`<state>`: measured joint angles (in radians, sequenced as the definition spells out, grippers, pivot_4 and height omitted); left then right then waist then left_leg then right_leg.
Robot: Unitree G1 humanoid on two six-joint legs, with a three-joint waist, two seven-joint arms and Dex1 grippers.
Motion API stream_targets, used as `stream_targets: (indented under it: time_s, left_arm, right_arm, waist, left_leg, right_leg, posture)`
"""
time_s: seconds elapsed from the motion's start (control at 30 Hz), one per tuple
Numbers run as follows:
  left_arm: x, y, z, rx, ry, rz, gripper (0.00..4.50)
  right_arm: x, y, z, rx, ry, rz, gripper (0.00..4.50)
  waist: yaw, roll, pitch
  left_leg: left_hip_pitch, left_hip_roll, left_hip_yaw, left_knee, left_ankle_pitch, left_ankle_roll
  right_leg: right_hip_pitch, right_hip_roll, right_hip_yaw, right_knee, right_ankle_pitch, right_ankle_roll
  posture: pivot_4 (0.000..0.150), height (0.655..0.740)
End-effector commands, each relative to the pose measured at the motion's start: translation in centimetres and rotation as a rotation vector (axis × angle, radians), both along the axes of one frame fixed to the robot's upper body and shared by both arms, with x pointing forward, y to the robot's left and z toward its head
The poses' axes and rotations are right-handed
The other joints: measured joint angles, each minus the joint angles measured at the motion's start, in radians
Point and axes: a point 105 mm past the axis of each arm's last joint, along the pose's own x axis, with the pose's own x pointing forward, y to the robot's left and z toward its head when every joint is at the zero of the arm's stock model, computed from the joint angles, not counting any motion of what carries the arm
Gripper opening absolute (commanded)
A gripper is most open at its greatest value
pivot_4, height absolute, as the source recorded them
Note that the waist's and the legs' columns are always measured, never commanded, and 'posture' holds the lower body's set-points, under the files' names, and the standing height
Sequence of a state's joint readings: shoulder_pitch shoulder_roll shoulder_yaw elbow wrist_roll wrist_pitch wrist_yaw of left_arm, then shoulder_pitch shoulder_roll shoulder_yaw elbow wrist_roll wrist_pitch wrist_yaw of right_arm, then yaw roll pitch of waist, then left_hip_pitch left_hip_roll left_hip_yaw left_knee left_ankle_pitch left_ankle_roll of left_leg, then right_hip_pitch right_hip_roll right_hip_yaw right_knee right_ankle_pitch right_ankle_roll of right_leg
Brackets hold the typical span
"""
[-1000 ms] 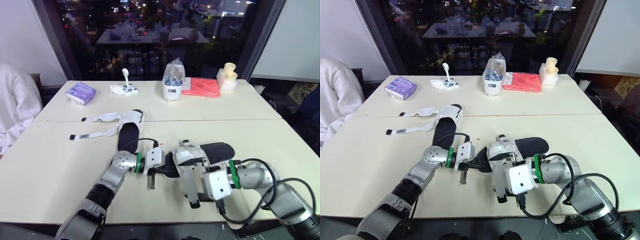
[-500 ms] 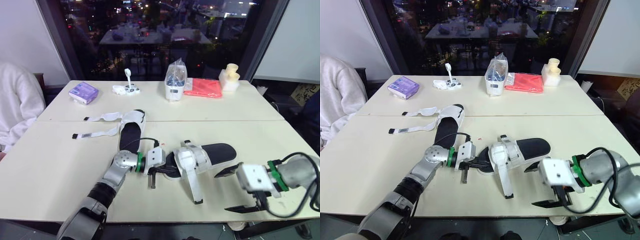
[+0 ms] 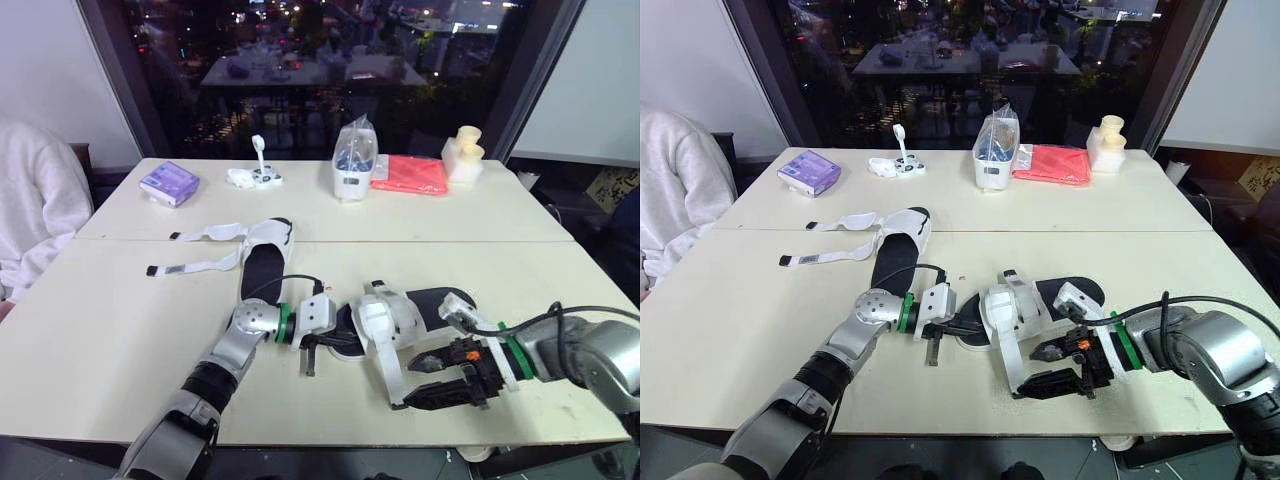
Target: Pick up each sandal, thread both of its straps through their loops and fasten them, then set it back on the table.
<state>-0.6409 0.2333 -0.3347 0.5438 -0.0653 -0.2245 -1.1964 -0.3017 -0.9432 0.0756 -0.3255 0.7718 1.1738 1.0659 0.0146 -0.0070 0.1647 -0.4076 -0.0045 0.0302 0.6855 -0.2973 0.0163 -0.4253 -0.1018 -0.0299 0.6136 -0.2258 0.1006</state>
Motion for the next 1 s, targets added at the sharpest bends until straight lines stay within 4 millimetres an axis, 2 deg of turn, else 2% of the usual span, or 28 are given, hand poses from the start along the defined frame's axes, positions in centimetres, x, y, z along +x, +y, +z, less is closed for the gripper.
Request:
stream_targets:
  time_s: [0.03,0.37,0.47,0.6,0.67,0.7,0.77,0.9,1.0]
  left_arm:
    - [0.0,0.1,0.1,0.016,-0.02,-0.006,0.0]
    - [0.0,0.1,0.0,0.02,-0.02,-0.01,0.0]
    - [-0.1,0.1,0.0,0.021,-0.02,-0.011,0.0]
    - [-0.1,0.1,0.0,0.022,-0.019,-0.013,0.0]
    - [-0.2,0.1,-0.1,0.023,-0.018,-0.013,0.0]
    - [-0.2,0.1,-0.1,0.023,-0.018,-0.013,0.0]
    - [-0.2,0.1,-0.1,0.024,-0.017,-0.012,0.0]
    - [-0.3,0.2,-0.2,0.025,-0.015,-0.011,0.0]
    - [-0.2,0.3,-0.2,0.025,-0.015,-0.009,0.0]
  right_arm:
    - [0.2,0.7,0.1,0.061,0.033,-0.036,4.47]
    - [1.1,1.8,-0.4,0.106,0.051,-0.085,4.47]
    - [1.2,1.8,-0.4,0.104,0.05,-0.084,3.56]
    - [1.3,1.7,-0.3,0.108,0.052,-0.088,1.65]
    - [1.3,1.7,-0.2,0.112,0.055,-0.085,0.47]
    - [1.3,1.7,-0.2,0.114,0.056,-0.084,0.04]
    - [1.2,1.8,0.3,0.119,0.055,-0.062,0.04]
    - [1.5,2.1,2.7,0.135,0.025,-0.017,0.04]
    - [2.6,2.3,6.2,0.18,0.026,0.015,0.04]
  waist:
    - [0.0,0.0,0.0]
    - [-0.001,0.0,0.0]
    - [-0.001,0.0,0.0]
    - [-0.001,0.0,0.0]
    - [-0.001,0.0,0.0]
    - [-0.001,0.0,0.0]
    - [-0.001,0.0,0.0]
    - [-0.003,0.0,0.0]
    - [-0.004,0.001,0.0]
  left_leg:
    - [0.0,0.0,0.0,0.0,0.0,0.0]
    - [0.0,0.0,0.0,0.0,0.0,0.0]
    - [0.0,0.0,0.0,0.0,0.0,0.0]
    - [0.0,0.0,0.0,0.0,0.0,0.0]
    - [0.0,0.0,0.0,0.0,0.0,0.0]
    - [0.0,0.0,0.0,0.0,0.0,0.0]
    - [0.0,0.0,0.0,0.0,0.0,0.0]
    - [0.0,0.0,0.0,0.0,0.0,0.0]
    - [0.0,0.0,0.0,0.0,0.0,0.0]
  right_leg:
    - [0.0,0.001,0.0,0.0,0.0,0.001]
    - [0.0,0.003,0.0,0.0,0.002,0.003]
    - [0.0,0.004,0.0,0.001,0.002,0.003]
    - [0.0,0.004,0.0,0.001,0.002,0.003]
    - [0.0,0.004,0.0,0.001,0.002,0.003]
    - [0.0,0.004,0.0,0.001,0.002,0.003]
    - [0.0,0.004,0.0,0.001,0.002,0.003]
    - [0.0,0.004,0.0,0.001,0.002,0.003]
    - [0.0,0.004,0.0,0.001,0.002,0.003]
  posture:
    - [0.15,0.74]
    - [0.15,0.74]
    - [0.15,0.74]
    - [0.15,0.74]
    - [0.15,0.74]
    - [0.15,0.74]
    - [0.15,0.74]
    - [0.15,0.74]
    - [0.15,0.74]
